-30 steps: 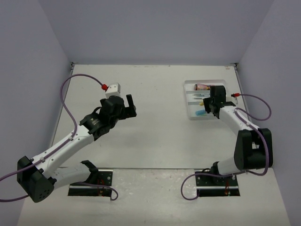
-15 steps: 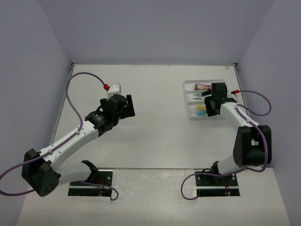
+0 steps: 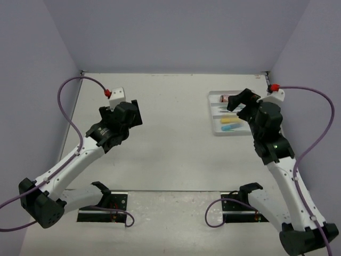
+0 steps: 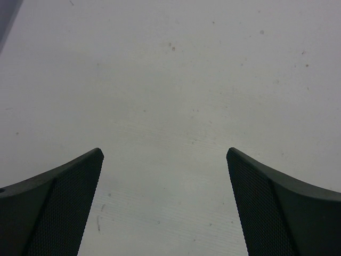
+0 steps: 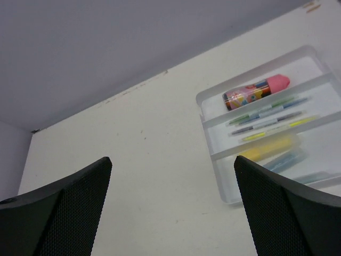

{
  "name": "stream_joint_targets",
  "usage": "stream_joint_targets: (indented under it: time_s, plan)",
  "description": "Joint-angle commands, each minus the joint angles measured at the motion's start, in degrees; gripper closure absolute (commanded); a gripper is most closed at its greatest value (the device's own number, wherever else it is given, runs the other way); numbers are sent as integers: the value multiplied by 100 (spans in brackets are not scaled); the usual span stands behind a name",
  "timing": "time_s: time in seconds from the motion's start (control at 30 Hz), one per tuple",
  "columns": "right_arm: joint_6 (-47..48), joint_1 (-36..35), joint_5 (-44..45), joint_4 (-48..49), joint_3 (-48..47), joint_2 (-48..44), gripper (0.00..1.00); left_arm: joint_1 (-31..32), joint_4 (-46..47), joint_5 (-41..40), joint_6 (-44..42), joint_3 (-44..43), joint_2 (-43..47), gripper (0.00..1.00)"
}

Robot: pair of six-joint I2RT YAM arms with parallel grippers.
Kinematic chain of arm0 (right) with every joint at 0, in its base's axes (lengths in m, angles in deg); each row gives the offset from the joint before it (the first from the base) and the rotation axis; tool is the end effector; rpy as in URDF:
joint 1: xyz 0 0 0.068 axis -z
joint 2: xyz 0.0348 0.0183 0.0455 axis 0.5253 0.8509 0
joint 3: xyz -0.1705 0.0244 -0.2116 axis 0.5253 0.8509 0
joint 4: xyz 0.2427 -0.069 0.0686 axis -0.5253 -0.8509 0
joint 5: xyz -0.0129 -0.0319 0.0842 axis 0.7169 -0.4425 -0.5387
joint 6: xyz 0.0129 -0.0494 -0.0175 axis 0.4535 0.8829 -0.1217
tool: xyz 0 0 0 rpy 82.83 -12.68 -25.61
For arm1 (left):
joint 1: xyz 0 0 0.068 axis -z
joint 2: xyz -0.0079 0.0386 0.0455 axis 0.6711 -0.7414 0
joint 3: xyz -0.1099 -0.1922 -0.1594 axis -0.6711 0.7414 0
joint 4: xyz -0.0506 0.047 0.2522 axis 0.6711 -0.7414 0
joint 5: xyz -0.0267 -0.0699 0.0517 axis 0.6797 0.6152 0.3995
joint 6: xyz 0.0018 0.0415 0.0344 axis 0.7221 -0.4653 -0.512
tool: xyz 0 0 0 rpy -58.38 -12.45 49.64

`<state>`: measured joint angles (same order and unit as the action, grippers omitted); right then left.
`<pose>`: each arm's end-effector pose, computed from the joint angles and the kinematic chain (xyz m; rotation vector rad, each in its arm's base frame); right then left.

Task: Sort the stationery into containers
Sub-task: Reset both arms

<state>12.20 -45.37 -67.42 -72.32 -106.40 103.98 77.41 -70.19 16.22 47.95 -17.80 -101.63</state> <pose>0.1949 0.0383 0.3731 0.4839 1.7306 0.3686 0.2039 -0.1161 0.3190 -0.3363 2.0662 0.0662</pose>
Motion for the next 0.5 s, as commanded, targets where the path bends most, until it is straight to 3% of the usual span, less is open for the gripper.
stream_joint_targets:
  time_s: [0.0, 0.2, 0.33, 0.47]
  plan:
    - [1477, -11, 87, -751, -64, -880, 1, -29, -680, -715, -354, -295, 536, 0]
    - [1626, -17, -255, -907, 362, -1878, 1, -31, -27, -936, -1057, 733, 1638, 0]
    - [1665, -11, -704, -674, 676, -2056, 1, -30, 911, -735, -1231, 1450, 2363, 0]
    - [1538, -15, -656, -674, 794, -1982, 1, -105, 1150, -425, -1389, 1603, 2617, 0]
